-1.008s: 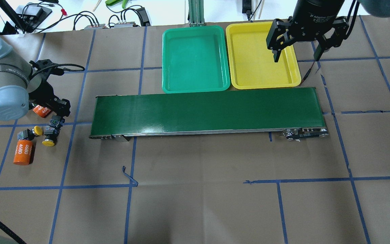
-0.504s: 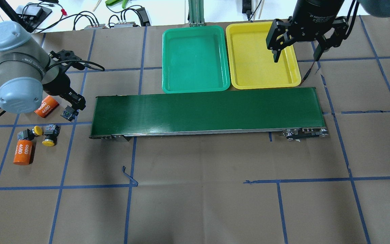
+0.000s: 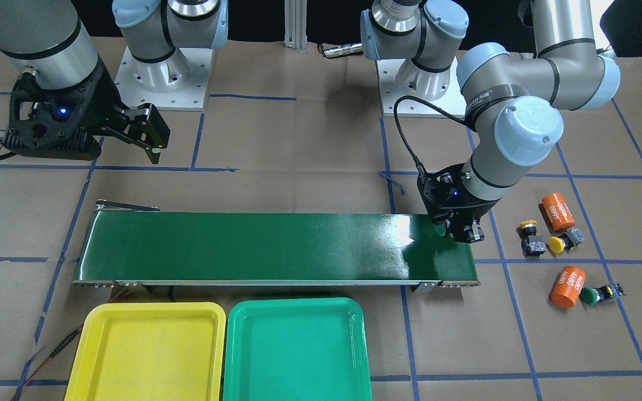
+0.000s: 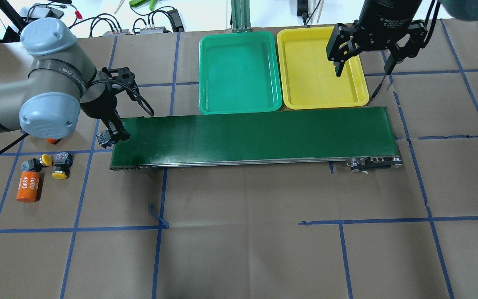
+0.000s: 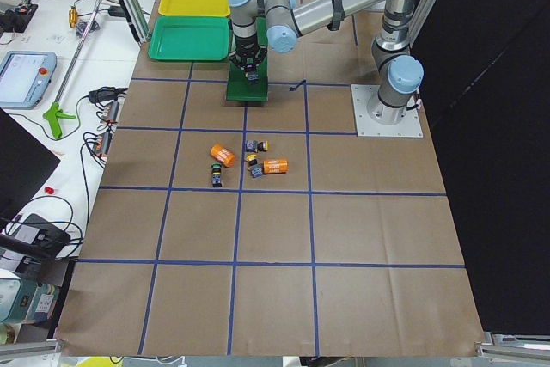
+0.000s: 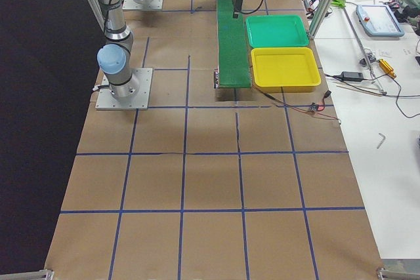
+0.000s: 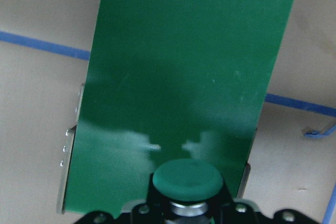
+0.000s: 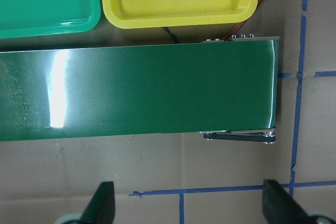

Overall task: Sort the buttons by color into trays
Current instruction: 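Place the green-capped button on the conveyor belt and release with left gripper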

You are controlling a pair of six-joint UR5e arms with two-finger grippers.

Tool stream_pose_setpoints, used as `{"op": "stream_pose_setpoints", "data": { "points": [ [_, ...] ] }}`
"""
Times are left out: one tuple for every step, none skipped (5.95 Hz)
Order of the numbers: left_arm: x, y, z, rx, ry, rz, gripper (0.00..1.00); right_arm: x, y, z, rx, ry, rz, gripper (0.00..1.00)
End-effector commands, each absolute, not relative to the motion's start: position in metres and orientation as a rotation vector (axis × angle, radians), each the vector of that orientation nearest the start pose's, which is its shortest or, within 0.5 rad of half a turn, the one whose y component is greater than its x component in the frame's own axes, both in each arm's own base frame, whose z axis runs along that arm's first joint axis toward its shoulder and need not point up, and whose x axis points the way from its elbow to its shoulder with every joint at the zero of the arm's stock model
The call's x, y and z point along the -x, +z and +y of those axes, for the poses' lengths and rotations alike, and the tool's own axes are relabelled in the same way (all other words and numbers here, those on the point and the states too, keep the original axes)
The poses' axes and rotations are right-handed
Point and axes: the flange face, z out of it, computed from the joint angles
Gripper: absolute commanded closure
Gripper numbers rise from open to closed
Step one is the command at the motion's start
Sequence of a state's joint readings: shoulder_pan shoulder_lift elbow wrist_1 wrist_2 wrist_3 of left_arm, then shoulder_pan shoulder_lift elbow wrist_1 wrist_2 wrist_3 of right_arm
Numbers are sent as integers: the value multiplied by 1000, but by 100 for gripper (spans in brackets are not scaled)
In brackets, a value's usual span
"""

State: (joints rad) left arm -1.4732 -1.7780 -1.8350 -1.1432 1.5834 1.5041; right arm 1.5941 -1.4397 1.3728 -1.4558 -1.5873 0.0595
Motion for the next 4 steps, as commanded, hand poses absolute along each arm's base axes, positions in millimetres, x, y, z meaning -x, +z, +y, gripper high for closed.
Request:
{"op": "stream_pose_setpoints", "data": {
  "points": [
    [96, 273, -553, -2175, 45, 2288, 88, -145, 505, -539, -53, 76, 3159, 0],
    [111, 262, -554, -2202, 63, 2264, 86, -145, 505, -538, -21, 79, 3161, 0],
    [117, 260, -555, -2205, 49, 2246, 48, -144, 501, -539, 123, 92, 3154, 0],
    [117, 256, -557, -2208, 53, 2245, 2, -144, 493, -539, 155, 116, 3149, 0]
  ]
}}
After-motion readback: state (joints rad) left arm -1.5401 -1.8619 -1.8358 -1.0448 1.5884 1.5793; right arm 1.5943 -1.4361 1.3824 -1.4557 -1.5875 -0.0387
